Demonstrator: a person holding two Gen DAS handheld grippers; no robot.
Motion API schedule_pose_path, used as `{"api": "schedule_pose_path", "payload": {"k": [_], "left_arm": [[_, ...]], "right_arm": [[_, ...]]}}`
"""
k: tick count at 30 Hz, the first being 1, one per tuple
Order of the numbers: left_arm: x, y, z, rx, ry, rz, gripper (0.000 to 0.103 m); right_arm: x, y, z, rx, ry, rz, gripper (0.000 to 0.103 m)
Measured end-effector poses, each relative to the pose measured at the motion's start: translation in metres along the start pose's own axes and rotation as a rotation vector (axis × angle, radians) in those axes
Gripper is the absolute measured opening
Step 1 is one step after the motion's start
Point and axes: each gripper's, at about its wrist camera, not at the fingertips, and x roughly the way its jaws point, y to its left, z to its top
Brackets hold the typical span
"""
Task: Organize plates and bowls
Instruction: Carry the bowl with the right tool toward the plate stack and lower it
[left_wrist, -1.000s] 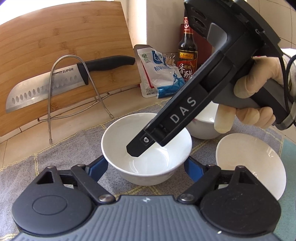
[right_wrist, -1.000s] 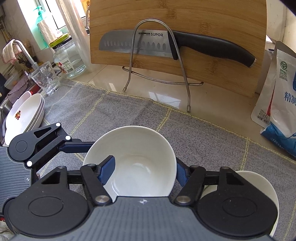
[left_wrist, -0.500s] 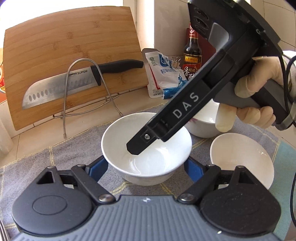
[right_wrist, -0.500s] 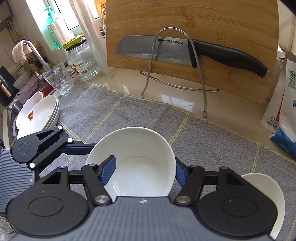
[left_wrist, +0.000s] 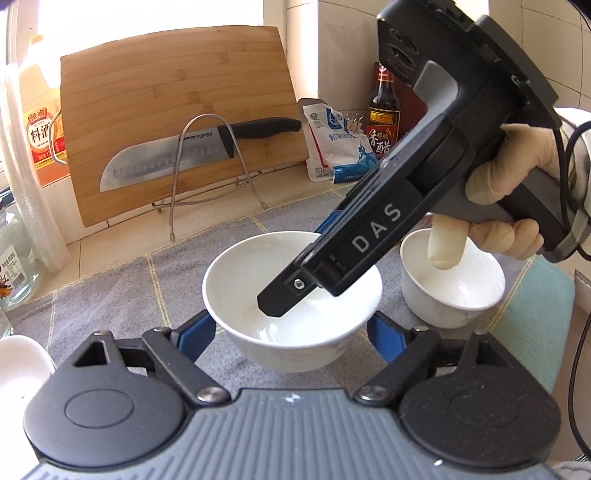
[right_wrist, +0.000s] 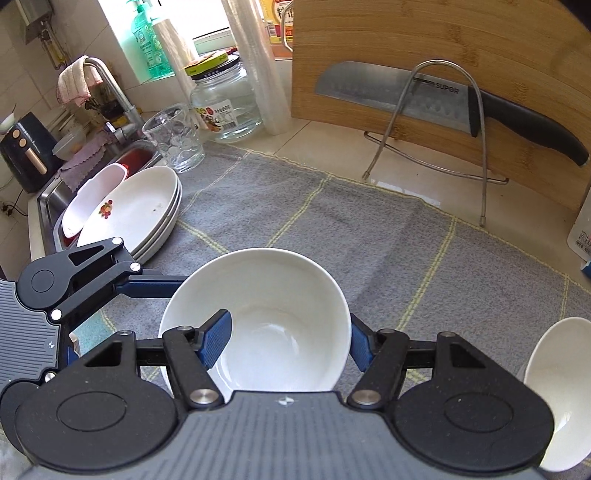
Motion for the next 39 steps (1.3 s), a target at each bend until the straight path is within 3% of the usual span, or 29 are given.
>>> {"api": "schedule_pose_path", "payload": {"k": [18, 39], "left_arm": [[-0.053, 0.01, -0.051, 0.037, 0.064, -0.065, 0.089], [-0.054, 0.008, -0.067, 0.044, 0.103, -0.116, 0.089]], "right_arm": [[0.006, 0.062, -0.04, 0.07, 0.015, 0.029, 0.071], [0.008, 0.07, -0.056, 0.099, 0.052, 0.027, 0.071]]}}
